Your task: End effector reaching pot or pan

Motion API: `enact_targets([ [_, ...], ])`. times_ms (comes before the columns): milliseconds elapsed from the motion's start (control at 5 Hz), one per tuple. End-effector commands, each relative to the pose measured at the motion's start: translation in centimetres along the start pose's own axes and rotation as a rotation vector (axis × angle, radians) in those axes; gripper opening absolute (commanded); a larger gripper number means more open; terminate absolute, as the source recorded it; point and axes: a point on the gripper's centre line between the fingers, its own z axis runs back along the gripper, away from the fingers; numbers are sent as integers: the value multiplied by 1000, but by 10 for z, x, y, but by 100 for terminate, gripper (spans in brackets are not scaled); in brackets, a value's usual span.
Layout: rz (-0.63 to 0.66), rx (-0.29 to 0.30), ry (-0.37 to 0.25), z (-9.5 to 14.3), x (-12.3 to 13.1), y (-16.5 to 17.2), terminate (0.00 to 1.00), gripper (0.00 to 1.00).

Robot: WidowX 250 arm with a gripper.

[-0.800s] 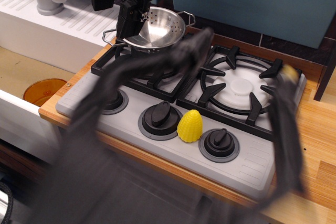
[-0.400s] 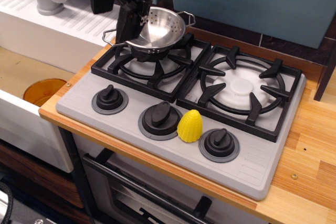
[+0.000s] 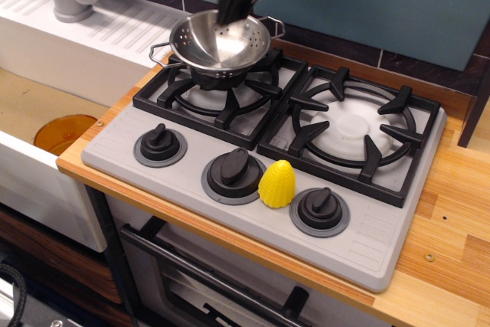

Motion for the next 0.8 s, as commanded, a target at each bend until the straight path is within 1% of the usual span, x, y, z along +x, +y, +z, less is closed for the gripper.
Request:
enact_targets([
  [0, 22, 94, -211, 4, 17, 9, 0, 100],
  [200, 30, 123, -187, -12, 28, 6, 0, 100],
  [400, 66, 112, -146, -34, 34, -4, 0, 100],
  [600, 91, 74, -127, -48, 39, -13, 0, 100],
])
